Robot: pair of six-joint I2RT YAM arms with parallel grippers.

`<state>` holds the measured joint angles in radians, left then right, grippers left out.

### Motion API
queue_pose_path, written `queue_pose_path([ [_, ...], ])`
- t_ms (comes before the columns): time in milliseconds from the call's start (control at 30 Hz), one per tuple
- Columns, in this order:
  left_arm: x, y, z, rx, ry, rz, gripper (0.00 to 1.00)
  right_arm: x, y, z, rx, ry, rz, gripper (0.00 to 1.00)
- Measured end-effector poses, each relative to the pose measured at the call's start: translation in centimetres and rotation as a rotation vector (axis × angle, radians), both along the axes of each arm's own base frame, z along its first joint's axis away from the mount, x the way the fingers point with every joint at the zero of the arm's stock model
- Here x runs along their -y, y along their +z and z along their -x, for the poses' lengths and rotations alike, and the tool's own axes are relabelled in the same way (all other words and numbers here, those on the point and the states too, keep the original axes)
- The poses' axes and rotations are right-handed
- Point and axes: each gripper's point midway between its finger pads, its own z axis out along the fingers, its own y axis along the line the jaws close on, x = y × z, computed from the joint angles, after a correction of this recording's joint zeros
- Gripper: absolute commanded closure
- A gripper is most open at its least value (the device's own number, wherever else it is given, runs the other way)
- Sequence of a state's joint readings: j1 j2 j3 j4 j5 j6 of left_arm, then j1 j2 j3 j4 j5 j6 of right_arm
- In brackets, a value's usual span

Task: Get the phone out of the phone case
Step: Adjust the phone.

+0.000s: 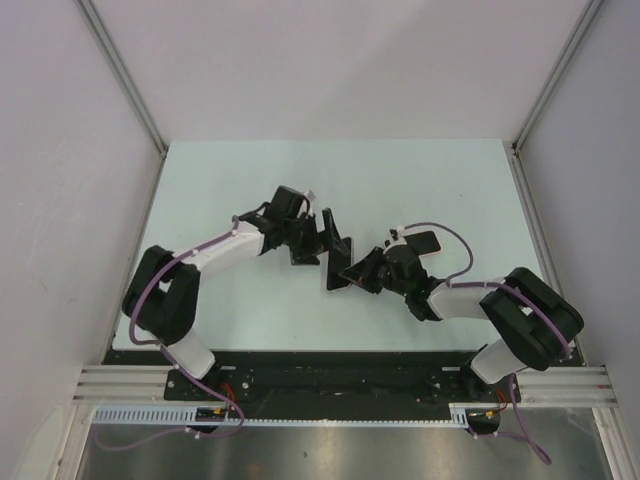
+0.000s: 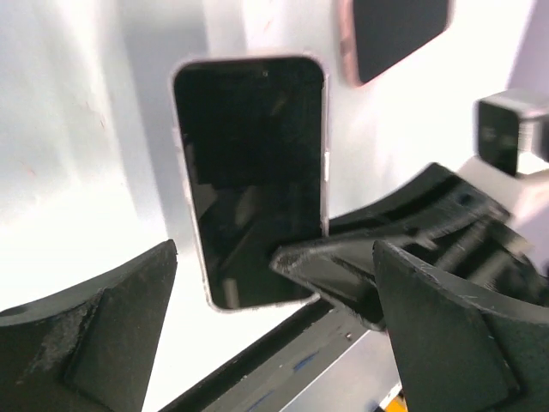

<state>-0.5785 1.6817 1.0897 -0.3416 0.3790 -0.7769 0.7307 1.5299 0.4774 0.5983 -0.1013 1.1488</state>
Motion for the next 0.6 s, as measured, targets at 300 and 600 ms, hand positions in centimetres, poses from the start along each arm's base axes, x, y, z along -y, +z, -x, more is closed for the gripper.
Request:
queue_pose_path([
  [300,-4.2,11.8,-2.6,0.446,0.086,0.217,0.01,5.1,4.0,-2.7,0.037,-0.022,-0.059,1.00],
  [600,-2.9,11.5,0.3,0.466,0.026,0.483,0.03,5.1,9.8,-2.2,0.119,0.110,-0.211,1.00],
])
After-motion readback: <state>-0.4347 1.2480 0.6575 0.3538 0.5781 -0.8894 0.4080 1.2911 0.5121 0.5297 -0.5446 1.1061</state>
